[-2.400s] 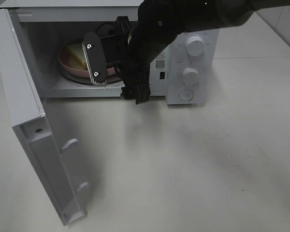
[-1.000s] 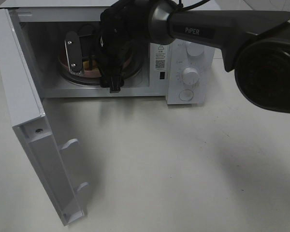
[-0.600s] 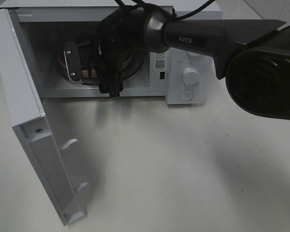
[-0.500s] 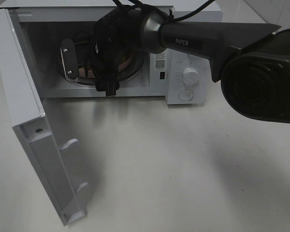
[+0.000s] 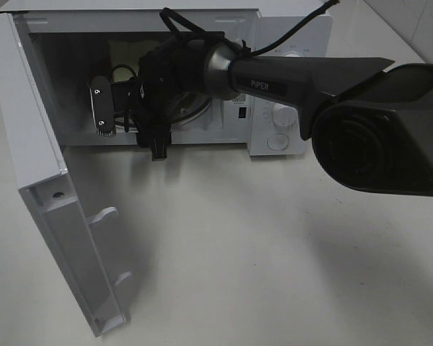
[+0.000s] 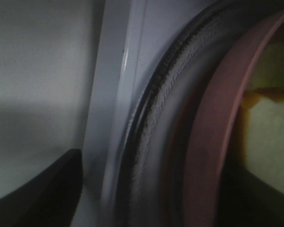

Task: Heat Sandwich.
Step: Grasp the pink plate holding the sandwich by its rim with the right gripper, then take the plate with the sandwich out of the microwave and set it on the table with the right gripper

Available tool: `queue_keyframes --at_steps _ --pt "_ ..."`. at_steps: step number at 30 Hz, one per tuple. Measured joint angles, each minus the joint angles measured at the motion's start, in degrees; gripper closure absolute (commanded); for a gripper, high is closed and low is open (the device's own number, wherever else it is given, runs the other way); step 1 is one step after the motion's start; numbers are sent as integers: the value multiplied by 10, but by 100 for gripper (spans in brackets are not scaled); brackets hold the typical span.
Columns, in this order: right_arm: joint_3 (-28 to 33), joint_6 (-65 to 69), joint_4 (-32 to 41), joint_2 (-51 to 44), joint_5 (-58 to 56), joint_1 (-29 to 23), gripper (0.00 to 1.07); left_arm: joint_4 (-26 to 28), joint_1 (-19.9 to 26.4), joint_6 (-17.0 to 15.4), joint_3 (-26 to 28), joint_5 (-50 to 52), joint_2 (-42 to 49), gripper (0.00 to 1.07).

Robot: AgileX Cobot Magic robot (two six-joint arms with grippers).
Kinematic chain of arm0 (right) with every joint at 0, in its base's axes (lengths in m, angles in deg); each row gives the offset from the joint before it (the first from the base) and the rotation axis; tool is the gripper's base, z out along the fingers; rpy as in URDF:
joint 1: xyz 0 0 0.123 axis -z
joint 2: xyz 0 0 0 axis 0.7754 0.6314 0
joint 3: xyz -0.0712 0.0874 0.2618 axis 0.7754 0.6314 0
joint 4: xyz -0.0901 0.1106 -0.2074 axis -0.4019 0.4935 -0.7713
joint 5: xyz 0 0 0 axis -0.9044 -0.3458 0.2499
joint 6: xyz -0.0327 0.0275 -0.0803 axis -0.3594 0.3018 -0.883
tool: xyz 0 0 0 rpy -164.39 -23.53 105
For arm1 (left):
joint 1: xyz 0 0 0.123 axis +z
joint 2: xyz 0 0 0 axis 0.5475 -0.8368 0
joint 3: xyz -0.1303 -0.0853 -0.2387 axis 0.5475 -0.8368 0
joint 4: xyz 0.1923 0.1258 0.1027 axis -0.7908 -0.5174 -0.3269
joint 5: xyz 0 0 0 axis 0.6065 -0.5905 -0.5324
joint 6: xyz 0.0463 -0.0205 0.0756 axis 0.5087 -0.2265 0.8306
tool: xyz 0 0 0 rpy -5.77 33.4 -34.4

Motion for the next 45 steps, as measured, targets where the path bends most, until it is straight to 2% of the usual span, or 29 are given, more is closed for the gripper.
queue_keyframes --at_steps 1,2,3,4,5,8,9,20,29,45 --pt "0 0 0 0 0 0 53 0 0 0 0 0 0 6" --pt "0 0 3 0 -1 0 60 0 0 0 0 0 0 6" --pt "-2 0 10 0 -11 0 69 0 0 0 0 0 0 6" --pt "-2 0 11 0 -15 -1 84 0 0 0 0 0 0 6" --pt "-2 0 11 0 -15 -1 84 0 0 0 0 0 0 6" --pt "-2 3 23 -5 -30 -6 105 -4 0 0 0 0 0 6" --pt "-3 6 25 -5 -32 -6 107 -4 0 0 0 0 0 6" --pt "-5 6 34 -16 -39 -7 107 -5 0 0 0 0 0 6" --pt "5 -49 41 -35 -54 -5 107 -5 0 0 0 0 0 6" --pt "182 -170 51 -148 50 1 107 -6 0 0 0 0 0 6"
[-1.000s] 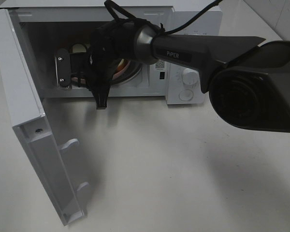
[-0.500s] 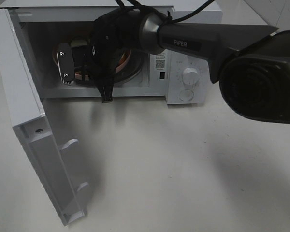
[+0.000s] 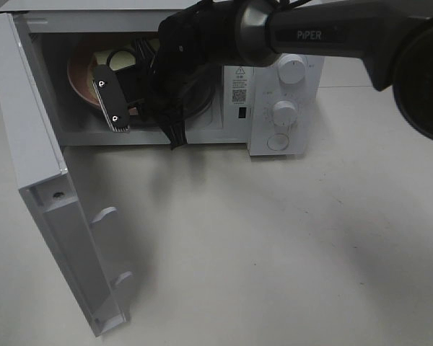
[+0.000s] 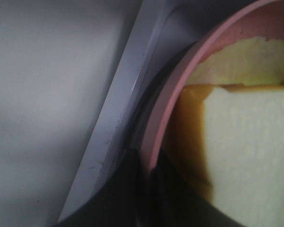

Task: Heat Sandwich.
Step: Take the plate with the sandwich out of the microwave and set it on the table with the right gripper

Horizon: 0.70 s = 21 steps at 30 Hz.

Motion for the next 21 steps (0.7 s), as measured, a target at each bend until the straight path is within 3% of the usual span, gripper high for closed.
queue_keyframes --at_steps 21 --pt "195 -167 110 -116 54 19 107 0 0 0 0 0 0 6"
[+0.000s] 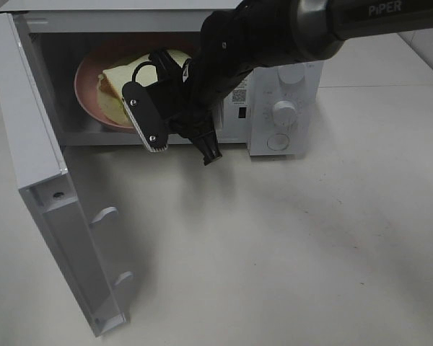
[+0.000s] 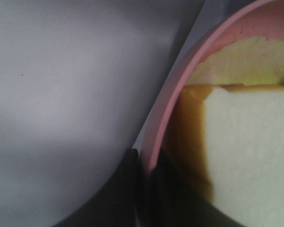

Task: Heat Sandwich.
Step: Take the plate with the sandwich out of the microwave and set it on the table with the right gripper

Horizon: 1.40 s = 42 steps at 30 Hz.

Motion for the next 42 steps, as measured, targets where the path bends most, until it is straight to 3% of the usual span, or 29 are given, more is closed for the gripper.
queue_keyframes --at_steps 26,42 --pt "210 -202 199 -167 -3 11 107 0 0 0 0 0 0 6" --pt "330 -203 225 -272 -32 13 107 0 0 0 0 0 0 6"
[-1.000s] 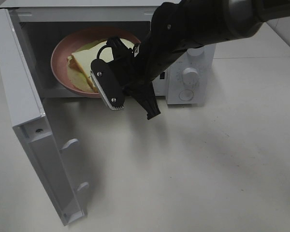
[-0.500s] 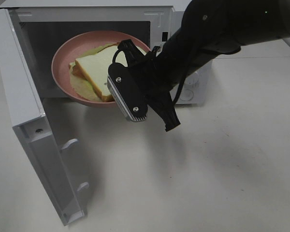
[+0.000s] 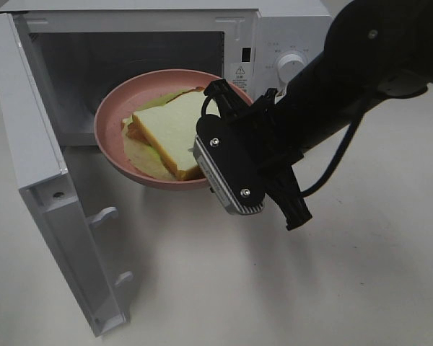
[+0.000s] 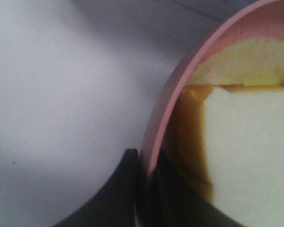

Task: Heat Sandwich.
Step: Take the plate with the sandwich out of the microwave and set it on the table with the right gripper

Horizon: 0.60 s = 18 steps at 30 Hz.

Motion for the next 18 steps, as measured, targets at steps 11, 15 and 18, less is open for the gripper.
queue_keyframes --at_steps 11,15,18 --pt "68 19 -7 -83 -13 0 107 0 0 0 0 0 0 6" --pt "89 52 -41 -110 -23 0 107 0 0 0 0 0 0 6" --pt "104 81 -71 -132 -32 0 107 0 0 0 0 0 0 6"
